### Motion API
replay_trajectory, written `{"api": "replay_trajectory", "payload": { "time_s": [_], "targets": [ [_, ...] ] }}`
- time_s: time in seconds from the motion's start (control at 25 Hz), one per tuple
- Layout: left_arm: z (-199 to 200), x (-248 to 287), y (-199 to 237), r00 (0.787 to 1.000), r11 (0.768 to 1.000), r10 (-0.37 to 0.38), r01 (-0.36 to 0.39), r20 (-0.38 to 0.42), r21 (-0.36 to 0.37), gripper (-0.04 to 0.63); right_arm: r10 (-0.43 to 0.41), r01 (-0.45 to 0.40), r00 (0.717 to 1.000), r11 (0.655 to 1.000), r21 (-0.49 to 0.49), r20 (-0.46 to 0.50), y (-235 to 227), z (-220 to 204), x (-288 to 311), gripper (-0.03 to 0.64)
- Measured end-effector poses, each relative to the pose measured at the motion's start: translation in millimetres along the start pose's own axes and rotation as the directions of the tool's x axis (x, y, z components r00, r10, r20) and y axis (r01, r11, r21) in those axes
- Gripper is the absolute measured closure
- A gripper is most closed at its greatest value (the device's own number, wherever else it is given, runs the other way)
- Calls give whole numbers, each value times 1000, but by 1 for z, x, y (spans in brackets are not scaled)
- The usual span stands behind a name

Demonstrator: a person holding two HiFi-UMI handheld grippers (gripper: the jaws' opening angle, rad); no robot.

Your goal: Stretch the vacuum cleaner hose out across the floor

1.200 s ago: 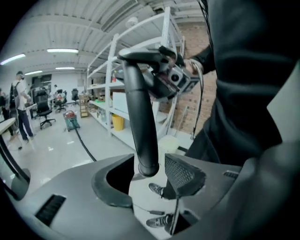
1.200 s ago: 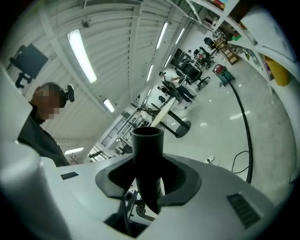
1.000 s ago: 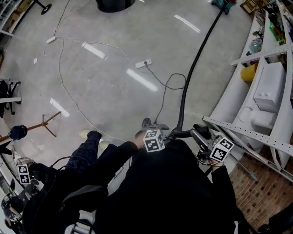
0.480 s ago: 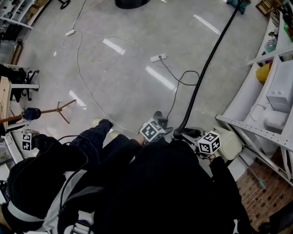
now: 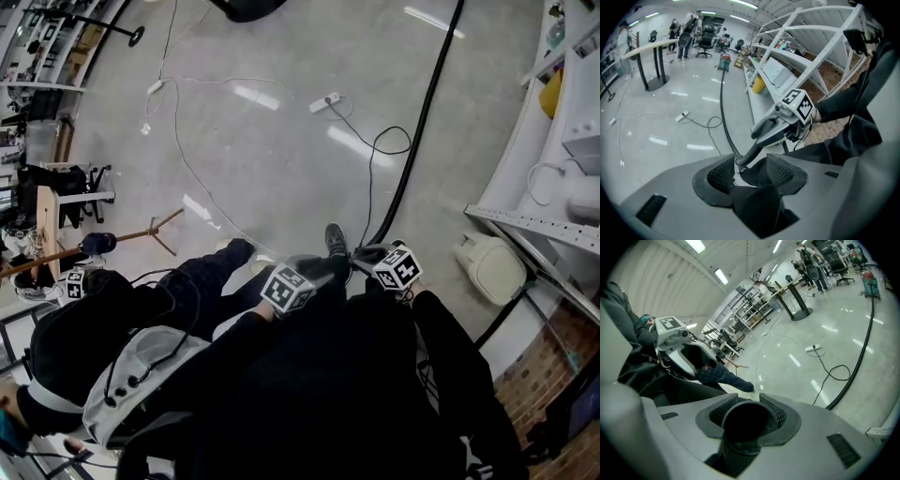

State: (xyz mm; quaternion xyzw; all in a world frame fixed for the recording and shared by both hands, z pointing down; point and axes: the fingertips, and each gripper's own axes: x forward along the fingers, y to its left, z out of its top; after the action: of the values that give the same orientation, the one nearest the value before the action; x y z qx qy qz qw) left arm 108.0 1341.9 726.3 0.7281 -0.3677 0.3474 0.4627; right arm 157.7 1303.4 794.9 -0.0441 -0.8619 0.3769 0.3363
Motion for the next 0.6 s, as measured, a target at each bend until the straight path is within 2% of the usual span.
{"api": "replay_trajectory", "payload": {
  "time_s": [0.12, 0.2, 0.32, 0.44, 0.6],
  "targets": [
    [-7, 16, -23, 999, 994, -30, 34, -42, 100, 370, 12, -14, 998, 1000, -25, -54, 1, -8, 17, 465],
    [-12, 23, -35, 997, 990, -67, 71, -41, 121, 379, 24, -29, 995, 998, -48, -94, 3, -12, 32, 466],
    [-24, 30, -40, 992, 988, -125, 127, -31, 85, 382, 29, -35, 990, 998, -46, -136, -2, -14, 58, 468],
    [-40, 35, -22, 989, 989, -143, 144, -23, 43, 383, 18, -24, 988, 999, -33, -154, -16, -4, 89, 469],
    [-65, 31, -12, 982, 984, -179, 180, -58, 13, 383, 0, -1, 985, 1000, -8, -173, -29, 4, 131, 471]
  ]
}}
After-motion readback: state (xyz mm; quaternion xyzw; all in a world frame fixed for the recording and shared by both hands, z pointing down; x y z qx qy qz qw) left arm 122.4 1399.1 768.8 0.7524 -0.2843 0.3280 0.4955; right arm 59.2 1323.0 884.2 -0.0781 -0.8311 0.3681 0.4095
